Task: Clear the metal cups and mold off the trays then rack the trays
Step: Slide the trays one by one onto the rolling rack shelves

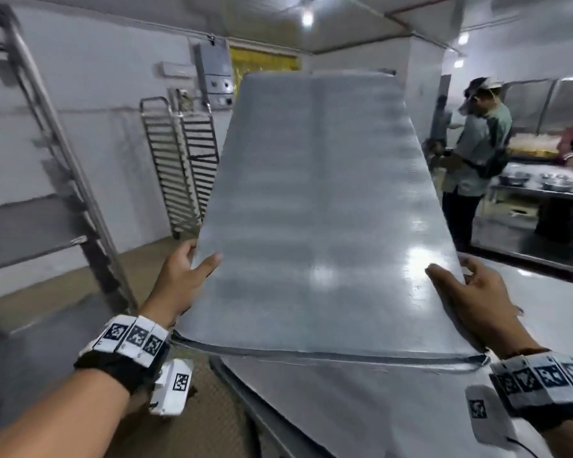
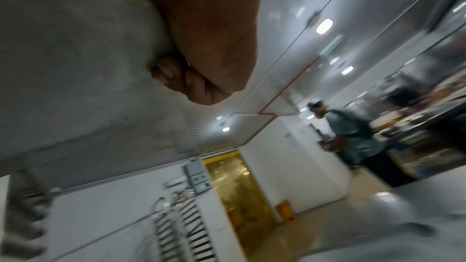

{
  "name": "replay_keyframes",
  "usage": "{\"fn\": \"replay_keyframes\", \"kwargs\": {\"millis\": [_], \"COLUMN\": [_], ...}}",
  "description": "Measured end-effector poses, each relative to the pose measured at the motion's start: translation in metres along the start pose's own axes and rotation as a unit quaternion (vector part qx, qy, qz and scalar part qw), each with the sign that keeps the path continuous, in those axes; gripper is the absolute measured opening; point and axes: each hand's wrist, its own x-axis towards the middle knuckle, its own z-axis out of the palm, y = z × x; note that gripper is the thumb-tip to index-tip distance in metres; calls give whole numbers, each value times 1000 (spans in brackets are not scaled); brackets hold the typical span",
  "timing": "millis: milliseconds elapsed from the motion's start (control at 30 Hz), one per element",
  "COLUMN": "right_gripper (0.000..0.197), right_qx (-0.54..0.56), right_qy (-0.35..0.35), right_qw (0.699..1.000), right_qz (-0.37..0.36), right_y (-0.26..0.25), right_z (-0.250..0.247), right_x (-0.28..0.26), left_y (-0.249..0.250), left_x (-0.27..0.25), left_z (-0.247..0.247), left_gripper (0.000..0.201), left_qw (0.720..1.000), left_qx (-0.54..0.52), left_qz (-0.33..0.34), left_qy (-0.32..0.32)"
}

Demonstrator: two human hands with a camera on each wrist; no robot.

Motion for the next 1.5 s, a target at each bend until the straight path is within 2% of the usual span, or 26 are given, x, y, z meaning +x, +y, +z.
{"fn": "replay_keyframes", "kwargs": {"millis": [67, 133, 167, 300, 467, 633, 700, 800, 1067, 1200, 1400, 1500], "right_gripper": [30, 21, 16, 22, 16, 23, 13, 10, 17, 15, 26, 43], "right_qx": [28, 63, 80, 150, 176, 184, 180, 167, 100, 76, 23, 0], "right_qy": [-39, -95, -126, -235, -359, -451, -472, -502, -534, -535, -521, -511], "right_qw": [998, 992, 987, 957, 913, 873, 863, 849, 839, 842, 853, 859], "right_qz": [-39, -55, -64, -73, -76, -38, -28, -14, -9, -11, -20, -24], "right_y": [-15, -30, -37, -59, -81, -81, -76, -66, -33, -34, -47, -51], "right_z": [34, 65, 79, 135, 184, 214, 222, 234, 278, 302, 351, 375], "right_x": [24, 43, 50, 64, 44, 5, -15, -43, -96, -115, -130, -133], "left_y": [8, 19, 26, 54, 72, 66, 58, 43, -7, -28, -59, -67], "left_x": [1, -7, -15, -67, -145, -226, -254, -288, -352, -357, -343, -329], "left_z": [-34, -64, -76, -121, -149, -158, -164, -170, -201, -228, -286, -312], "left_gripper": [49, 28, 24, 23, 31, 37, 34, 23, 21, 13, 18, 17], "left_qw": [998, 995, 993, 978, 955, 932, 920, 908, 887, 888, 897, 903], "left_qx": [14, 22, 28, 87, 89, 104, 120, 127, 121, 111, 116, 107], "left_qz": [2, -6, -10, -23, -49, -100, -130, -167, -255, -266, -261, -253], "left_qy": [58, 99, 115, 191, 277, 334, 349, 363, 365, 358, 339, 330]}}
